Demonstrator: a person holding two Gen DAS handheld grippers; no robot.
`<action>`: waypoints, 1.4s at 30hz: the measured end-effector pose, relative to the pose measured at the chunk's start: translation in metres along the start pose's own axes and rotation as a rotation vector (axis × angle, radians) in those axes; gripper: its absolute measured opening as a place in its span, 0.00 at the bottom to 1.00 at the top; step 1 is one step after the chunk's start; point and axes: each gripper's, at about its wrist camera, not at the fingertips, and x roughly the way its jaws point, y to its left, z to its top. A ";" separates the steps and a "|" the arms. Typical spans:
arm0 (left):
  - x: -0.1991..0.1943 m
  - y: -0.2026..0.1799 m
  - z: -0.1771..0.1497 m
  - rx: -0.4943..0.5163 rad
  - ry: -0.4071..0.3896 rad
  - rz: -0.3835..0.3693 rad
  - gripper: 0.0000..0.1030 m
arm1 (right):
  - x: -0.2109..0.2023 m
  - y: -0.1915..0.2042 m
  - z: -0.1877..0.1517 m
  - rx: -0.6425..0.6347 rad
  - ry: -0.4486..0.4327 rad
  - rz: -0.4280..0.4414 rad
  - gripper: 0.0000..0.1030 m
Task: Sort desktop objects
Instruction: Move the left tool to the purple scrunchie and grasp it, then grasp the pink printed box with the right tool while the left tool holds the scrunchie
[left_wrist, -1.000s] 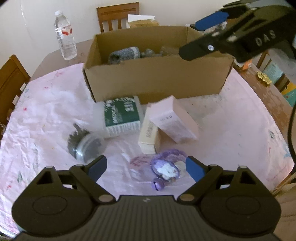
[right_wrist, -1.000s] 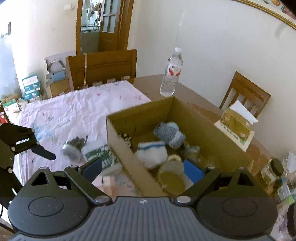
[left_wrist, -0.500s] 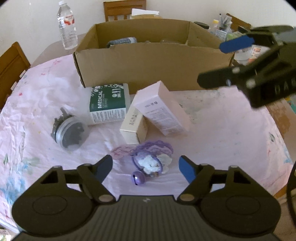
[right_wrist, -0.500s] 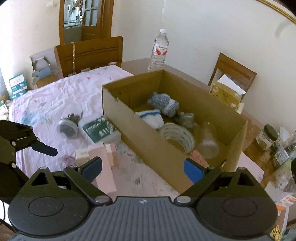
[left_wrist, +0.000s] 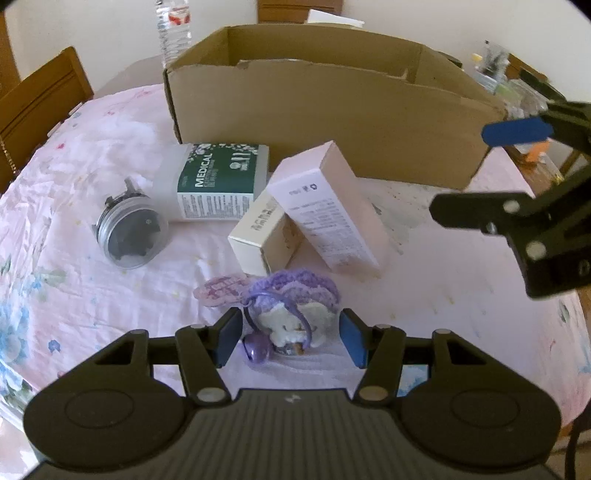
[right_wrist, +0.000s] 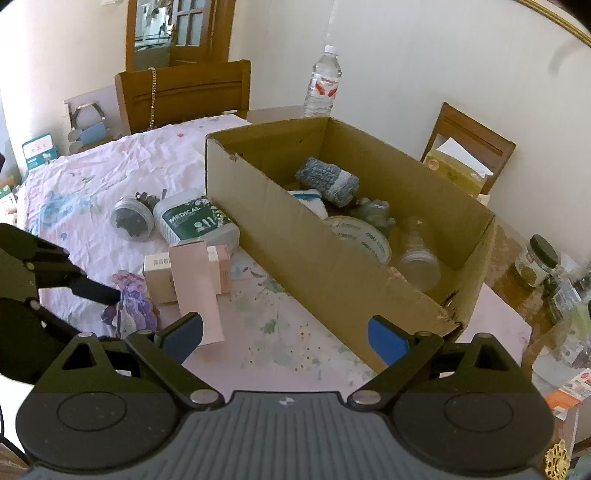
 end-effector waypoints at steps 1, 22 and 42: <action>0.001 0.000 0.000 -0.011 -0.002 -0.003 0.55 | 0.001 0.000 -0.001 0.003 0.001 0.005 0.95; -0.016 0.024 0.000 -0.072 -0.049 0.044 0.48 | 0.019 0.012 -0.007 -0.002 0.019 0.089 0.95; -0.036 0.067 0.005 -0.068 -0.085 0.049 0.48 | 0.028 0.027 0.054 0.068 -0.042 0.019 0.95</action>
